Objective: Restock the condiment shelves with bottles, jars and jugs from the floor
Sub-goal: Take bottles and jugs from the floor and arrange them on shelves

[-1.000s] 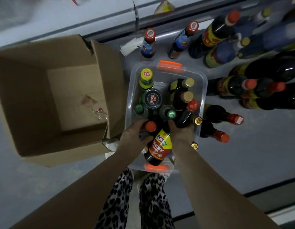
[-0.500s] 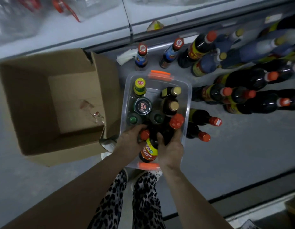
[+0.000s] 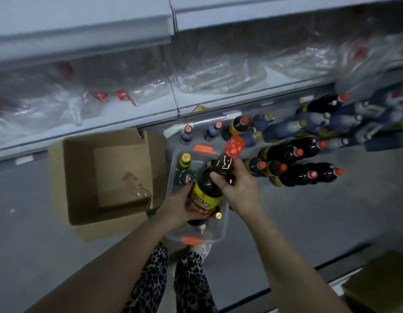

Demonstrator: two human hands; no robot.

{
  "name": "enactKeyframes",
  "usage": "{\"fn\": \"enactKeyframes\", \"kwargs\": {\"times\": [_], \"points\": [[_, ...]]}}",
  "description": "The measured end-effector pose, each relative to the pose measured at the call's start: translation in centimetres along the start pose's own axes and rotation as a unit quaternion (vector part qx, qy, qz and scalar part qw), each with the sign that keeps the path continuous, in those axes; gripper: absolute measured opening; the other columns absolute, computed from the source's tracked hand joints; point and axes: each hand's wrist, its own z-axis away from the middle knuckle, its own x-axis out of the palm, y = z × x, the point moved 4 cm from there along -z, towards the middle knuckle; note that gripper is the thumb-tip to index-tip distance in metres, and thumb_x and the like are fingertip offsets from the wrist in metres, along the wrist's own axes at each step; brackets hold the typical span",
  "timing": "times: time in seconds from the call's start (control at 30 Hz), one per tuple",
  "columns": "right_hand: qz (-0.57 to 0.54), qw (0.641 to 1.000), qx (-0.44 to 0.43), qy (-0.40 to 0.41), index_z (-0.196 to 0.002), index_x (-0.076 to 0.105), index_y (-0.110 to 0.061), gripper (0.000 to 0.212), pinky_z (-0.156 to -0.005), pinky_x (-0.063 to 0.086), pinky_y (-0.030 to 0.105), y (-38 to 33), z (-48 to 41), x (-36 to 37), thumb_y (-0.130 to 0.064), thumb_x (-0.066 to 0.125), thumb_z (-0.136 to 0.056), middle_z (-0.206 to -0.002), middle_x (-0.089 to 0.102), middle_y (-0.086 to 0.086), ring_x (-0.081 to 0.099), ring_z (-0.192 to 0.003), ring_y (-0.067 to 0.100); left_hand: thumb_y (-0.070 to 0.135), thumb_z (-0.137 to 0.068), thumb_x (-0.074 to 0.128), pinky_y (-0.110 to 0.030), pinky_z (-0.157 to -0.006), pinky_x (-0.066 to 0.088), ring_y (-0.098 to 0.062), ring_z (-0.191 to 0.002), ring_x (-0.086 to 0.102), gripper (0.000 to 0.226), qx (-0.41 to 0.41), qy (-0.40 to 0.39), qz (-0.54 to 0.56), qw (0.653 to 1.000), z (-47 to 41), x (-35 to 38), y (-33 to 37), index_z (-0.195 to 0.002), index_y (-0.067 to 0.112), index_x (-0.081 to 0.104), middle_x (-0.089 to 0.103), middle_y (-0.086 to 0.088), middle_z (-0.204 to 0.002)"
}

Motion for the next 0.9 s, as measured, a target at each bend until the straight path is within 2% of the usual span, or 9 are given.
{"fn": "enactKeyframes", "kwargs": {"times": [0.07,0.17,0.3,0.37,0.43,0.5,0.67,0.8,0.9], "points": [[-0.019,1.000,-0.011,-0.006,-0.127,0.057,-0.022,0.047,-0.092,0.054,0.043,-3.5,0.7,-2.0,-0.032,0.077,-0.085,-0.109,0.073,0.001,0.068,-0.105,0.021,0.033,-0.066,0.090,-0.005,-0.081,0.044,-0.006,-0.107,0.062,0.081,0.006,0.018,0.003,1.000,1.6,-1.8,2.8,-0.132,0.041,0.045,0.061,0.030,-0.104],[-0.037,0.998,-0.032,-0.029,-0.129,0.056,-0.030,0.053,-0.096,0.054,0.045,-8.9,1.9,-4.9,-0.040,0.076,-0.081,-0.115,0.072,-0.001,0.067,-0.110,0.019,0.039,-0.064,0.091,-0.025,-0.092,0.050,-0.008,-0.109,0.062,0.087,0.020,0.022,-0.015,0.999,3.9,-4.5,7.3,-0.137,0.036,0.043,0.066,0.016,-0.113],[-0.037,0.996,-0.072,-0.032,-0.123,0.058,-0.033,0.055,-0.098,0.053,0.046,-16.1,3.9,-9.1,-0.049,0.071,-0.072,-0.115,0.071,-0.002,0.066,-0.109,0.019,0.040,-0.060,0.092,0.001,-0.073,0.041,0.020,-0.089,0.055,0.083,0.052,0.042,-0.014,0.998,7.6,-7.9,13.2,-0.125,0.042,0.041,0.061,0.027,-0.100],[-0.047,0.994,-0.093,-0.027,-0.118,0.059,-0.038,0.046,-0.097,0.053,0.047,-19.8,5.1,-11.5,-0.043,0.076,-0.076,-0.113,0.072,-0.003,0.068,-0.107,0.018,0.038,-0.058,0.093,0.004,-0.070,0.039,0.028,-0.085,0.053,0.078,0.077,0.057,-0.001,0.995,9.6,-9.6,16.3,-0.116,0.047,0.042,0.061,0.030,-0.095],[-0.060,0.991,-0.114,-0.022,-0.112,0.060,-0.046,0.039,-0.097,0.054,0.044,-23.3,6.4,-13.9,-0.035,0.079,-0.080,-0.109,0.073,-0.005,0.069,-0.103,0.014,0.042,-0.055,0.092,0.000,-0.075,0.045,0.022,-0.091,0.057,0.074,0.098,0.057,0.012,0.993,11.6,-11.3,19.5,-0.111,0.049,0.044,0.066,0.024,-0.100],[-0.066,0.987,-0.147,-0.018,-0.104,0.058,-0.060,0.040,-0.094,0.055,0.035,-27.2,7.6,-16.2,-0.040,0.078,-0.075,-0.104,0.071,-0.015,0.067,-0.100,0.005,0.047,-0.054,0.091,-0.008,-0.081,0.050,0.013,-0.097,0.061,0.077,0.134,0.055,0.017,0.989,13.2,-12.9,23.2,-0.115,0.049,0.044,0.068,0.018,-0.107],[-0.076,0.973,-0.217,-0.001,-0.100,0.059,-0.045,0.030,-0.086,0.050,0.023,-36.2,9.3,-22.1,-0.035,0.080,-0.082,-0.105,0.068,-0.015,0.064,-0.101,0.000,0.042,-0.058,0.091,-0.010,-0.077,0.050,0.005,-0.095,0.066,0.082,0.204,0.106,0.009,0.973,16.8,-17.5,32.3,-0.126,0.037,0.046,0.071,0.016,-0.106],[-0.107,0.956,-0.271,0.008,-0.103,0.063,-0.037,0.024,-0.086,0.053,0.029,-42.5,10.1,-26.9,-0.032,0.078,-0.085,-0.107,0.070,-0.008,0.067,-0.099,0.005,0.052,-0.055,0.087,-0.008,-0.075,0.048,0.009,-0.090,0.064,0.074,0.252,0.180,-0.013,0.951,19.7,-20.4,39.5,-0.118,0.042,0.051,0.071,0.019,-0.102],[-0.148,0.944,-0.296,0.004,-0.117,0.064,-0.027,0.034,-0.083,0.055,0.030,-45.5,10.4,-29.5,-0.031,0.077,-0.086,-0.110,0.072,-0.004,0.069,-0.100,0.010,0.054,-0.052,0.086,-0.016,-0.081,0.051,0.008,-0.091,0.065,0.072,0.273,0.229,0.003,0.934,21.0,-21.2,43.2,-0.115,0.047,0.051,0.071,0.022,-0.101]]}}
